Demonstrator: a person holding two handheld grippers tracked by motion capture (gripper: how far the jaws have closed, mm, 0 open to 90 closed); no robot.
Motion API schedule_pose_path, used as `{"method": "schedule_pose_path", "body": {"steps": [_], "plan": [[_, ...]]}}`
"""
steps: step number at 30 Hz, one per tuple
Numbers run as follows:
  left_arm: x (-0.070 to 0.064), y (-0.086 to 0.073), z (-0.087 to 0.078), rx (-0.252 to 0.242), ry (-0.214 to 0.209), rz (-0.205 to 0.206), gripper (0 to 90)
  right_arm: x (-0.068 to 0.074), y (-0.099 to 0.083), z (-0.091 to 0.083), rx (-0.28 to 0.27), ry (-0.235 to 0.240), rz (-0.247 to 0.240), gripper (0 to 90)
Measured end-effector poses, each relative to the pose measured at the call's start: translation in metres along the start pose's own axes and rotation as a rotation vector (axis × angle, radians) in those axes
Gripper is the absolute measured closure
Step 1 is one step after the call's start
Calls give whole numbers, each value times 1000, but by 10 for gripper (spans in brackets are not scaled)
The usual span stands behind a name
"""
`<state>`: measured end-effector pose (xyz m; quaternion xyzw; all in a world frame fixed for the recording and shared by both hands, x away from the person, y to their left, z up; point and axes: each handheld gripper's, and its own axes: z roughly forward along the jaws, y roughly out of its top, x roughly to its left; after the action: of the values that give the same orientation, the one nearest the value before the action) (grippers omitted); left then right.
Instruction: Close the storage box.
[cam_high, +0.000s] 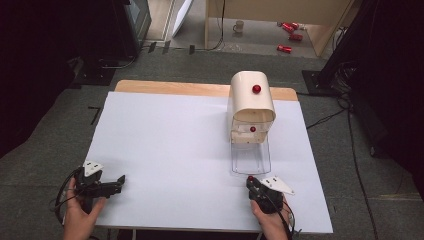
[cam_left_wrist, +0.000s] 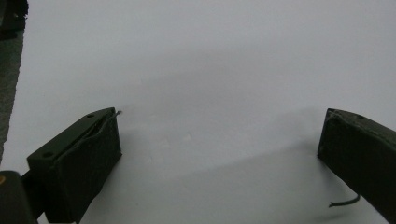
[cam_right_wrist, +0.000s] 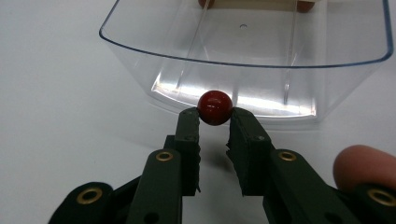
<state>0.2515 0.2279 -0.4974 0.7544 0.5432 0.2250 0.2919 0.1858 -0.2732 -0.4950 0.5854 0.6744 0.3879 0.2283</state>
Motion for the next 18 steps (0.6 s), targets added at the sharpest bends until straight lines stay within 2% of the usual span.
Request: {"method": "schedule_pose_path", "body": {"steps": [12,18], "plan": [[0,0,0,0,0,0,0,-2,4,-2,-11,-7,23,757],[0,0,0,0,0,0,0,-4,14,-5,-29,-3,22,757]]}}
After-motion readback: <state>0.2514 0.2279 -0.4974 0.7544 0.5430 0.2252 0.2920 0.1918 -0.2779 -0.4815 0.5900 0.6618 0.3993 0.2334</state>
